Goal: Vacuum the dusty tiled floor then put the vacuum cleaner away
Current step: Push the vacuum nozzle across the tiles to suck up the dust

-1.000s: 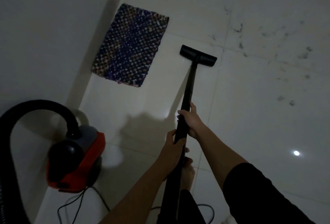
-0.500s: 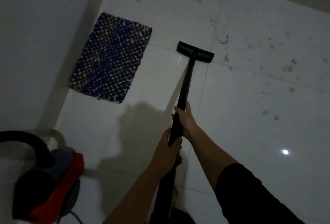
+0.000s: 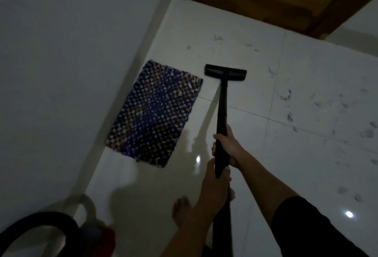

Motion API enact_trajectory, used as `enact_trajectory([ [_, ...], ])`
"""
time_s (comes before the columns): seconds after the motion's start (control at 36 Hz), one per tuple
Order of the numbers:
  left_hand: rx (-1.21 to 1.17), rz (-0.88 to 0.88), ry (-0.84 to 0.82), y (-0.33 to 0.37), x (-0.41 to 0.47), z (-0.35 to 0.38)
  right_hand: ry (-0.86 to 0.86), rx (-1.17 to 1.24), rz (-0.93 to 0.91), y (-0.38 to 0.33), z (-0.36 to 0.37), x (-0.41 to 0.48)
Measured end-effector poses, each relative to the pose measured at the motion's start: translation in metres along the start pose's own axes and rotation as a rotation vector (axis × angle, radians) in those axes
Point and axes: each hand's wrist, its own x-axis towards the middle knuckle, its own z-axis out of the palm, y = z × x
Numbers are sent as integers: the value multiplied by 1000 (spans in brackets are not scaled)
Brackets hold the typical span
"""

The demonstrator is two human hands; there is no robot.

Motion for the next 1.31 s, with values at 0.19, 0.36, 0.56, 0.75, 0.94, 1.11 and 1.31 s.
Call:
enact_trajectory([
  [0.19,-14,17,27,45,21,-34,-84,-77,37,-43,45,33],
  [0.36,37,13,138,58,42,-53,-146,-76,15,-65,66,52],
  [0.56,24,46,150,83,72,-53,-93,-57,-50,-84,70,86],
  [0.75,38,40,172,108,105,-22,-54,-65,-69,-115,43,113],
  [0.94,60,36,138,139,139,10,11,-43,-54,-148,5,140],
  [1.11,78,24,84,163,166,35,48,-18,-27,-172,-26,166],
  [1.31,78,14,89,193,197,60,46,-25,-24,-206,-49,197],
])
